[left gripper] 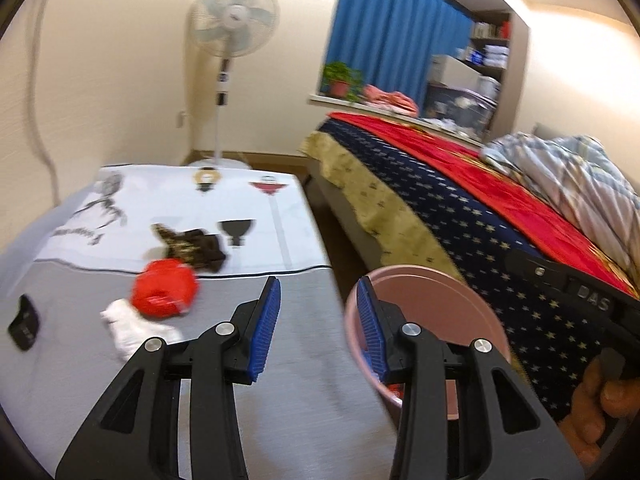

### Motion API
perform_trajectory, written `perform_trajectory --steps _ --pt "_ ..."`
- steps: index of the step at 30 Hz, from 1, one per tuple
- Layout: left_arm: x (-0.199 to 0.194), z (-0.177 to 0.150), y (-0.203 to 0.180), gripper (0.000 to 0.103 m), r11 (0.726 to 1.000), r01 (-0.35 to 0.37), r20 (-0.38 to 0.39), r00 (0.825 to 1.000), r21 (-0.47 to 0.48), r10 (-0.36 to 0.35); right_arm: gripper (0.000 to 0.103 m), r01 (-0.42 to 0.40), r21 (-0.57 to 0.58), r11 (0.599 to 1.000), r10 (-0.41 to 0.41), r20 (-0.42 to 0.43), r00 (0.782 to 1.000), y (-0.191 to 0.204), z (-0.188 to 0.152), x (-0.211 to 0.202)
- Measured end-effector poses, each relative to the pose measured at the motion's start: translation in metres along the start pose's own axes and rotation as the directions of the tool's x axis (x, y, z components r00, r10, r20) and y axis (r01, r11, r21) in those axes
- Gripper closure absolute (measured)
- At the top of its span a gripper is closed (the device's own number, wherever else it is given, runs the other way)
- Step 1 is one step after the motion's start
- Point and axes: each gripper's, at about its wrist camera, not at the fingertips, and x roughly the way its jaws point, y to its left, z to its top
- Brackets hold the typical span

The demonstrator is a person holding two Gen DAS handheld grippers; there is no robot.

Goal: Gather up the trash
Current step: 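Move both open tools back toward the table, then grasp the black strap with the left tool while the right tool grasps the white tissue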

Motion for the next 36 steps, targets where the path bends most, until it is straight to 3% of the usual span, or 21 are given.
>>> perform_trajectory --steps 11,23,31,36 --pt "-0.013 -0.004 0.066 0.064 0.972 -0.199 0.003 0.980 -0.122 0.201 0.062 -0.179 -0.079 0.981 0.174 -0.059 0.983 0.070 -0.017 0.021" --pt "-0.014 -0.013 0.125 0.064 0.895 -0.376 -0.017 0.923 -0.240 0.383 0.062 -0.340 -0.105 0.934 0.317 -0.189 0.929 0.140 -0.045 0.073" --pt "-0.003 -0.019 0.152 0.064 0.833 -0.484 -0.073 0.873 -0.269 0.483 0.062 -0.424 -0.100 0.900 0.379 -0.300 0.875 0.173 -0.070 0.109" --pt "0.003 -0.023 0.168 0.064 0.779 -0.563 -0.117 0.824 -0.276 0.554 0.062 -0.465 -0.079 0.882 0.408 -0.367 0.836 0.187 -0.084 0.129"
